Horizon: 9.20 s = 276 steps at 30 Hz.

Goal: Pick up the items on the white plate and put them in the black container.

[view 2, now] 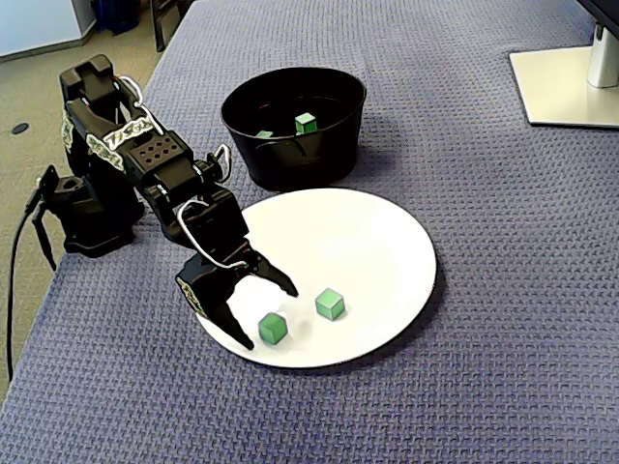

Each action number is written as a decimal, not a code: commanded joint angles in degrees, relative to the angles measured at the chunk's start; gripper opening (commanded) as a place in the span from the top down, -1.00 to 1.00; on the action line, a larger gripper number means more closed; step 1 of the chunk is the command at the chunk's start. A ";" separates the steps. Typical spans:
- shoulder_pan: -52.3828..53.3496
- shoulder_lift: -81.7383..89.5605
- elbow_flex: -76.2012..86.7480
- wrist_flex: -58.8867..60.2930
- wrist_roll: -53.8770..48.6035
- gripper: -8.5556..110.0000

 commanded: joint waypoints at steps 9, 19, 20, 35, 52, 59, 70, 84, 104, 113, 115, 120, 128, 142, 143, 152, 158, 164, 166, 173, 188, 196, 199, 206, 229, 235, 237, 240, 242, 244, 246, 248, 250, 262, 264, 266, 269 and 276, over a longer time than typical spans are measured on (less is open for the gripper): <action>-0.35 -1.93 -2.81 1.14 -0.09 0.61; -0.79 -1.58 -1.23 1.85 2.02 0.86; -0.97 -1.23 -1.14 2.64 2.46 0.86; -3.96 16.08 -29.53 37.88 40.52 0.86; -67.85 34.37 -37.71 45.70 71.89 0.86; -80.24 32.08 -6.68 28.56 64.86 0.86; -78.49 23.47 7.91 19.60 55.02 0.76; -59.59 42.01 -18.28 42.98 27.51 0.00; -8.96 25.05 -20.74 22.24 27.16 0.06; -7.91 5.54 -27.25 25.49 28.04 0.09; -7.91 1.93 -27.86 23.64 27.25 0.10; -9.32 -8.35 -35.07 24.96 23.64 0.14; -9.40 -20.57 -47.55 26.02 17.49 0.13; -10.46 -28.92 -53.61 27.77 14.06 0.33; -10.46 -29.00 -53.61 27.77 14.15 0.35; -10.55 -30.94 -55.02 27.77 14.85 0.77; -10.46 -29.27 -53.88 29.00 17.93 0.86; -9.40 -11.34 -44.47 31.73 22.76 0.86; -8.96 -3.60 -42.01 32.08 23.38 0.86; -12.13 21.53 -43.68 26.46 28.92 0.86; -56.69 70.66 6.33 15.38 32.52 0.86; -63.54 82.71 50.89 -7.03 29.36 0.86; -64.16 82.53 66.80 -21.97 29.00 0.86; -68.55 82.09 77.87 -29.97 34.63 0.86; -56.43 103.01 61.44 -3.16 22.76 0.69; -50.19 116.98 68.29 0.35 7.21 0.86; -48.25 119.00 71.28 1.05 3.78 0.86; -46.23 119.09 72.77 5.80 2.46 0.86; -44.65 119.09 73.56 11.51 2.55 0.86; -43.59 119.09 75.06 17.49 3.43 0.86; -42.54 119.09 77.96 23.12 2.20 0.86; -41.75 119.09 81.47 27.25 1.32 0.86; -41.22 119.09 85.34 29.27 0.35 0.86; -42.19 119.18 89.30 43.07 4.22 0.84; -42.36 119.18 89.30 43.33 2.64 0.83; -42.36 119.18 89.30 43.59 0.70 0.83; -42.36 119.18 89.30 43.68 0.26 0.81; -42.36 119.18 89.30 43.68 0.26 0.78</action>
